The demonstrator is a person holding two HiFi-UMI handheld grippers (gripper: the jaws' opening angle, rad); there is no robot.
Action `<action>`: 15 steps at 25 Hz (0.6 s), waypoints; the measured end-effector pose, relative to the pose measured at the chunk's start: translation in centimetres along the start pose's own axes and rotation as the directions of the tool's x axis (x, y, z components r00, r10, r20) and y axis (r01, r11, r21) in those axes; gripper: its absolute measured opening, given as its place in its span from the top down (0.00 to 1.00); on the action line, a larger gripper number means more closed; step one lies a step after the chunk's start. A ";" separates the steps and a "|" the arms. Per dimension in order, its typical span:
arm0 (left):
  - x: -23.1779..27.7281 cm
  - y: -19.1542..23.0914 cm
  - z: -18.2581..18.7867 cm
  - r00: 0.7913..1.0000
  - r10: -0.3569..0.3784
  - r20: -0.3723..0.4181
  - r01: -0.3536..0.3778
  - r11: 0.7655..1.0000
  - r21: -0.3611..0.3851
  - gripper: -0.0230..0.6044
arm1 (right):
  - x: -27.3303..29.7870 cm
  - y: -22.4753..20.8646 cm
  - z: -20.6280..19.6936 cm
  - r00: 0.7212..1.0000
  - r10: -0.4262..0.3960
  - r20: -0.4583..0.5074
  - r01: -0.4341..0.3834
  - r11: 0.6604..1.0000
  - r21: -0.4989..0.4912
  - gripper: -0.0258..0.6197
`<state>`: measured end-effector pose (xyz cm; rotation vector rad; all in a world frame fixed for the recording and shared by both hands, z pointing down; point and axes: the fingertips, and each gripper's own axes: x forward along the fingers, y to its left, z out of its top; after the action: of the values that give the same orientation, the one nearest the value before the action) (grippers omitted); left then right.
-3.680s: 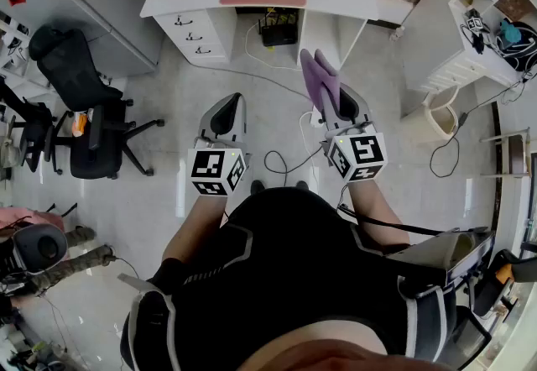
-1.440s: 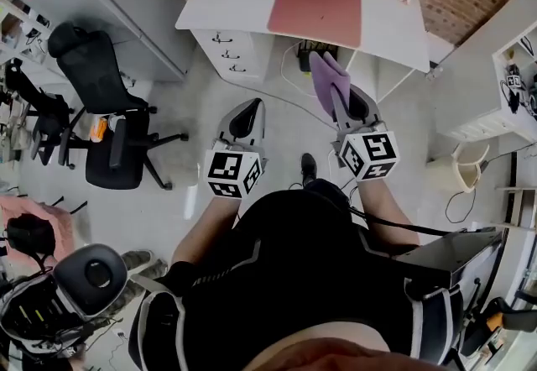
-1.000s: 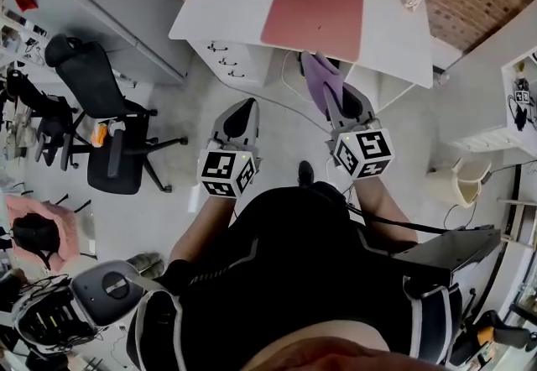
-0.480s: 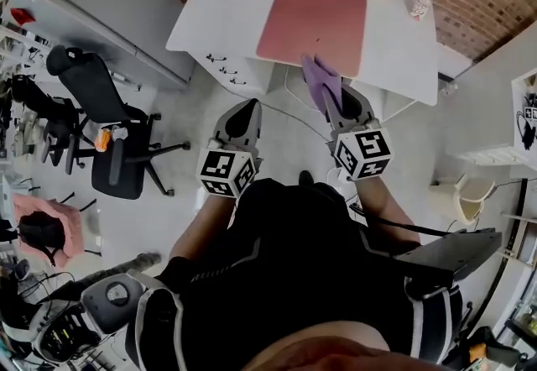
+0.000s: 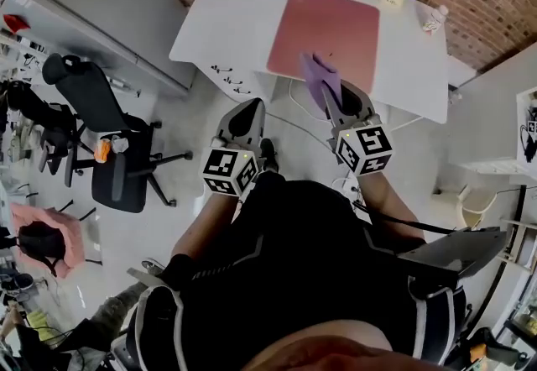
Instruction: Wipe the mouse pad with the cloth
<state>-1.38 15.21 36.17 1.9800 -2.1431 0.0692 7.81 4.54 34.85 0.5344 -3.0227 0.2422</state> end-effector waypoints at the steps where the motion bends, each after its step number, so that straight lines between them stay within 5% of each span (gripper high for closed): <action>1: 0.6 0.9 0.2 1.000 -0.008 0.005 0.008 1.000 0.000 0.96 | 1.0 -0.1 0.0 1.000 -0.009 -0.001 0.009 1.000 0.003 0.87; 15: 8.6 12.5 1.2 0.998 -0.059 -0.025 0.059 0.998 -0.018 0.96 | 13.3 -2.1 -1.0 0.995 -0.086 -0.053 0.089 0.994 0.059 0.87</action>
<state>-14.46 7.70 38.15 2.0203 -2.0617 0.0655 -3.89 -1.70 37.30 0.6543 -2.9428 0.3386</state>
